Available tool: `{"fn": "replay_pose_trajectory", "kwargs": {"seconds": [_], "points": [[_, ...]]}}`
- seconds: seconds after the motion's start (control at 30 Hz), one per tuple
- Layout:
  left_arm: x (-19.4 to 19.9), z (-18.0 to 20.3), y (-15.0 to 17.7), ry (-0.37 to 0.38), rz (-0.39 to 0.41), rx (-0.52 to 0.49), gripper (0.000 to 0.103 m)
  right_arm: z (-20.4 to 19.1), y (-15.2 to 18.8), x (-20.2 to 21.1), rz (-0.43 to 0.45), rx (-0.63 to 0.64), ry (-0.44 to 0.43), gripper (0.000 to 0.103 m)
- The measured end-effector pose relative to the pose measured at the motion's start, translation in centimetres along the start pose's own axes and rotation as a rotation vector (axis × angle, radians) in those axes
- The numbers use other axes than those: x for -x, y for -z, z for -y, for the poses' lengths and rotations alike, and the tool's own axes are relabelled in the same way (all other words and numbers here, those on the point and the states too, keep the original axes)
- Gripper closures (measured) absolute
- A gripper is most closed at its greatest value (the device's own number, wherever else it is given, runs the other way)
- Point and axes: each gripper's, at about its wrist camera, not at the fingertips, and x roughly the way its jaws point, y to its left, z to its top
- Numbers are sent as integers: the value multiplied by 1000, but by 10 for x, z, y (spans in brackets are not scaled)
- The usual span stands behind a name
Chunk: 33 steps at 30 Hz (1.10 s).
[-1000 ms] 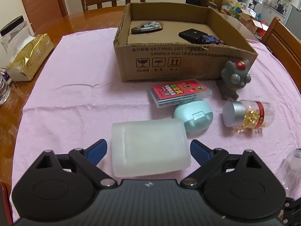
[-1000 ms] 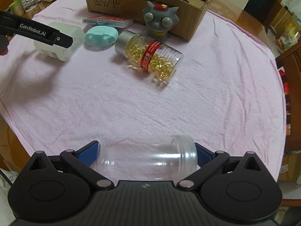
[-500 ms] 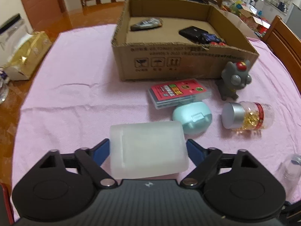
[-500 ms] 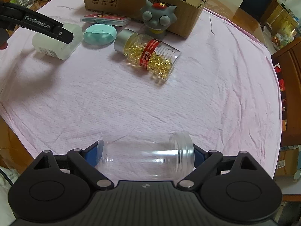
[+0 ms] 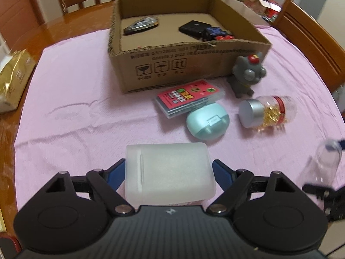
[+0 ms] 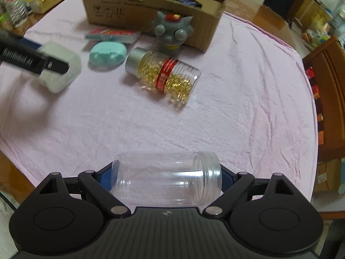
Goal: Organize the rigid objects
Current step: 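Carry both items into the cardboard box and open both tools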
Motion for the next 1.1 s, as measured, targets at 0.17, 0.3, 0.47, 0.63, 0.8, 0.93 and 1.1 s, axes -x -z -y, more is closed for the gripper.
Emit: {"fn": "replay_pose_trajectory", "kwargs": {"seconds": [0.17, 0.3, 0.47, 0.63, 0.8, 0.93, 1.1], "points": [[7, 2, -1, 22, -7, -43, 20, 0, -6, 7, 18, -33, 11, 10], [17, 6, -6, 13, 1, -60, 20, -3, -15, 13, 39, -9, -8, 10], [40, 7, -26, 14, 44, -76, 20, -3, -33, 20, 93, 31, -50, 10], [59, 5, -59, 7, 105, -71, 20, 3, -61, 33, 166, 80, -83, 10], [58, 5, -106, 6, 164, -69, 20, 8, -88, 44, 246, 124, -91, 10], [40, 2, -143, -11, 189, -63, 20, 12, -108, 50, 295, 146, -87, 10], [7, -4, -177, -63, 191, -44, 20, 18, -129, 54, 338, 155, -89, 10]]}}
